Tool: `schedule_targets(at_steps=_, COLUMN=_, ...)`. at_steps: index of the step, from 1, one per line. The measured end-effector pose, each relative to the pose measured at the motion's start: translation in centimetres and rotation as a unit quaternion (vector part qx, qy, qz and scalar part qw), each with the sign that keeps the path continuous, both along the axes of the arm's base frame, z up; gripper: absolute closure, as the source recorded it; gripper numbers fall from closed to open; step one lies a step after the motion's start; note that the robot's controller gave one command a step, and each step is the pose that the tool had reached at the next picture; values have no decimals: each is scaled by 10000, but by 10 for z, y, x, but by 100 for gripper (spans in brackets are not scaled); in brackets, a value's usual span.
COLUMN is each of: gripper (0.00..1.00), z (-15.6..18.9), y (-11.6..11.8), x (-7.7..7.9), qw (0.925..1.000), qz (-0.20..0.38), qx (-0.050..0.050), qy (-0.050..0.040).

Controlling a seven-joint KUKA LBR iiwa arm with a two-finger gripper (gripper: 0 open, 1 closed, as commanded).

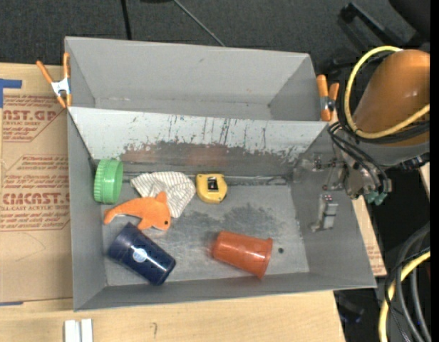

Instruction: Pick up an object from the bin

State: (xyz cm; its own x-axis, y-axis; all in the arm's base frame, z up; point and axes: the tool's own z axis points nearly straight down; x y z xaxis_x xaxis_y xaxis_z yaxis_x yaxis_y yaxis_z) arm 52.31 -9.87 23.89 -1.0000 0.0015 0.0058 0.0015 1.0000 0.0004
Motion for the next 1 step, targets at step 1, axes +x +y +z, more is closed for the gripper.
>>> schedule_targets(at_steps=1, gripper=0, z=5, y=1, x=1, qw=10000, qz=9, qx=-6, qy=-40)
